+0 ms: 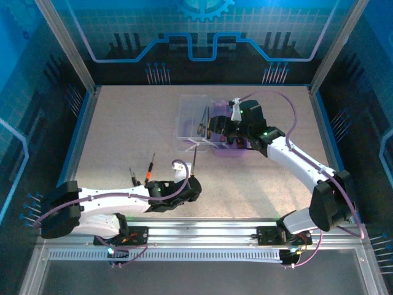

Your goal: Pack the tool kit

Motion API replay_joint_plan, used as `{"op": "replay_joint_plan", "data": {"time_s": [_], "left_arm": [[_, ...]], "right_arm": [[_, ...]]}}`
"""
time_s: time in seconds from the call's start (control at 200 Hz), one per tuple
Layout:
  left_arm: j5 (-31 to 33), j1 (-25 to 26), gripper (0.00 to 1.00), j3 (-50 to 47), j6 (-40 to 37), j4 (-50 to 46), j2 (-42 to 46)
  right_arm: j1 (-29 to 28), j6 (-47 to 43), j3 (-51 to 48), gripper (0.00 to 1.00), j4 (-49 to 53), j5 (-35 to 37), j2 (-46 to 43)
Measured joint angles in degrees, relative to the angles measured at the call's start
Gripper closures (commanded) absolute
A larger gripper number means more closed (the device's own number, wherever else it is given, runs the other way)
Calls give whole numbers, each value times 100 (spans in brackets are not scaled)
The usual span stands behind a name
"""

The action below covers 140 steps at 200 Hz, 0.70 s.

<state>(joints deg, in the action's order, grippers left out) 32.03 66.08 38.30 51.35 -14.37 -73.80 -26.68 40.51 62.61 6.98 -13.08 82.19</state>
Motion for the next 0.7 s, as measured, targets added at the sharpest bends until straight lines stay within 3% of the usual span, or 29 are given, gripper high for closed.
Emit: {"op": "replay_joint_plan", "data": {"time_s": [0.51,0.7], "left_arm": [[-503,-188,100,0,-197,365,109],[-599,-223,100,0,-243,374,468]], "right_arm": [[-299,208,-417,41,-140,-396,13],[-516,116,-417,47,-90,-525,195]]}}
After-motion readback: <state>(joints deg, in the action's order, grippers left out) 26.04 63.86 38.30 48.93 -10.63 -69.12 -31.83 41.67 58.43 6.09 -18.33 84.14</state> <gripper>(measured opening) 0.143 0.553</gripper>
